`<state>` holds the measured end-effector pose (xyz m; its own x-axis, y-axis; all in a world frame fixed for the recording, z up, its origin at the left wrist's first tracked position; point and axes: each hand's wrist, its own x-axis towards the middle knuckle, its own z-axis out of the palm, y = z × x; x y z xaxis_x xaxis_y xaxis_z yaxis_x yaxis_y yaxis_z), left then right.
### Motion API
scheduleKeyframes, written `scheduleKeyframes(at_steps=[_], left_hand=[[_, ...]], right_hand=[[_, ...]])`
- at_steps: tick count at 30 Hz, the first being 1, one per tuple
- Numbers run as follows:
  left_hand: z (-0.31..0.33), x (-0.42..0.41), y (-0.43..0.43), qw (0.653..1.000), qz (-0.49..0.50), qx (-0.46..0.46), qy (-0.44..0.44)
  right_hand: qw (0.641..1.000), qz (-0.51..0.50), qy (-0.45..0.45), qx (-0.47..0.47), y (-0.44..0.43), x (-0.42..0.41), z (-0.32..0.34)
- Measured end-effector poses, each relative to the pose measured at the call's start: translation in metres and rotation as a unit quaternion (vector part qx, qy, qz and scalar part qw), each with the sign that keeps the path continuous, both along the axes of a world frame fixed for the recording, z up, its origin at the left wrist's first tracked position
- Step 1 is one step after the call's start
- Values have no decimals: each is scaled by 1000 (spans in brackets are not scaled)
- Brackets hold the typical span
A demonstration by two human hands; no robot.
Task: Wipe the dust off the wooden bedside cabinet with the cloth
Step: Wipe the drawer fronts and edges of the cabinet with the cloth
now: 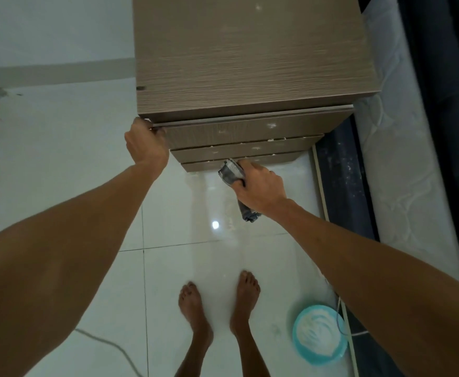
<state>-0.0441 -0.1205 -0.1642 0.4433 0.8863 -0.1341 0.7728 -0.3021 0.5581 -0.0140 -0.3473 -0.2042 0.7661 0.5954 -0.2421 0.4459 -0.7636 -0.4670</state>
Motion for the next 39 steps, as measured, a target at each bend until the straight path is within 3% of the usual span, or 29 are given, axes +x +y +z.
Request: scheduleKeyframes(at_steps=[10,16,21,26,29,31,35,39], left_hand=[[-50,-18,12,986,-97,45,-132],[-86,-27,42,924,-260,136,-246],[-112,-23,68,854,-334,234,-323],[-125,-16,85,780,-380,310,-389],[-130,-13,94,750,-395,341,-406],[-132,-11,99,736,-400,361,-410],[-136,-5,102,714,-389,415,-408],[-137,-2,100,730,-368,421,-393]], right_hand=[[986,40,-112,115,14,-7,-43],[944,131,-248,174,56,-7,-75],[863,159,-431,211,94,7,-98],[716,117,-631,276,142,28,-116],[640,122,-707,276,165,48,-129],[621,131,-735,238,169,59,-134],[618,166,-749,173,164,73,-128],[613,197,-748,159,159,82,-124]])
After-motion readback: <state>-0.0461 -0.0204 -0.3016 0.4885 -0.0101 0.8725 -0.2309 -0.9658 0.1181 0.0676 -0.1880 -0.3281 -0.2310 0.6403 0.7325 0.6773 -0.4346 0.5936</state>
